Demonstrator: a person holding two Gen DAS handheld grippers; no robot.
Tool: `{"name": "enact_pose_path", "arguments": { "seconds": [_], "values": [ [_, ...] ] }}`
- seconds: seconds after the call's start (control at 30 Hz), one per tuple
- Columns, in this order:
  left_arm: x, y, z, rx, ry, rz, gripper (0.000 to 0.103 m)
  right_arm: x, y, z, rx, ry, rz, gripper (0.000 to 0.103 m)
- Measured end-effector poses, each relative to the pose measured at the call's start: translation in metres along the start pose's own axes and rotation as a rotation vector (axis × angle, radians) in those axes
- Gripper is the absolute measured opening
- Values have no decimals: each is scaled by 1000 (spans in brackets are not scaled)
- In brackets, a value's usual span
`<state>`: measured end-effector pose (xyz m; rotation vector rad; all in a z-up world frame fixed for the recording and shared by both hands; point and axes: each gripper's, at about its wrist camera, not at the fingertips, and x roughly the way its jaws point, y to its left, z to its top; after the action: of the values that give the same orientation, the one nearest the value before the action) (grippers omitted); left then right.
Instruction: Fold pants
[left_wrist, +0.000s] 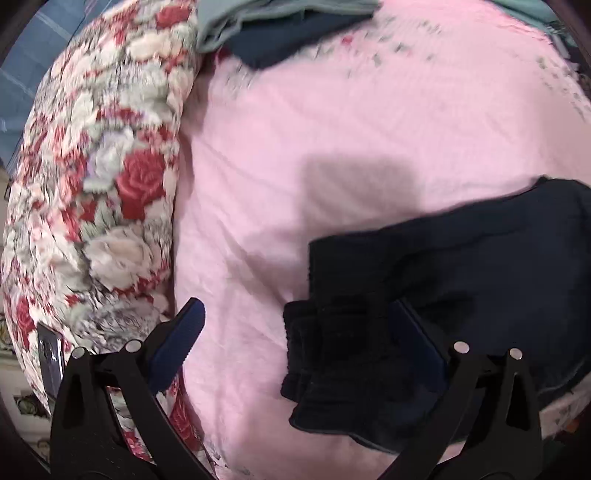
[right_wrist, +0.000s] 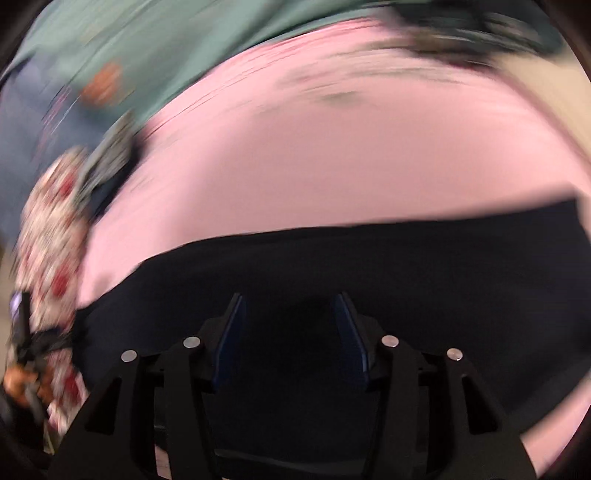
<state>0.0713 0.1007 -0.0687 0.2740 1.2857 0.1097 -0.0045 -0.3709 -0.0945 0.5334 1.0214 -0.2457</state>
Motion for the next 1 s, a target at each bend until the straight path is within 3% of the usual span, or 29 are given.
{"name": "enact_pose_path", "arguments": {
  "seconds": [0.07,0.17,0.4,0.47,0.6,0.7,0.8,0.87,0.93,1.0],
  "values": [
    [-13,-4,1,17,-20,-28,101,-35,-56,-6,134,-81,-120,51],
    [-27,-25,-5,63,-40,-74,101,-70,-115,-15,290,-140,-197,51],
    [6,-49,-21,139,41,-118,101,-65,-159,-16,396,-133,-215,51],
    [10,-52,-27,147,73,-120,101,-55,-171,-8,403,-92,-268,40],
    [35,-50,-37,162,129,-42,101,-58,-168,-9,398,-77,-313,16],
    [37,-43,-39,135,128,-76,101,-72,-177,-11,423,-97,-300,11],
    [38,-44,-41,152,124,-65,101,-77,-187,-23,456,-110,-248,12],
    [38,-43,-40,149,127,-66,101,-69,-200,-31,516,-77,-206,25],
    [37,-41,-40,143,125,-75,101,-80,-205,-34,565,-112,-160,45],
    [31,-39,-40,147,107,-87,101,-99,-203,-36,552,-159,-166,49]
  ]
}}
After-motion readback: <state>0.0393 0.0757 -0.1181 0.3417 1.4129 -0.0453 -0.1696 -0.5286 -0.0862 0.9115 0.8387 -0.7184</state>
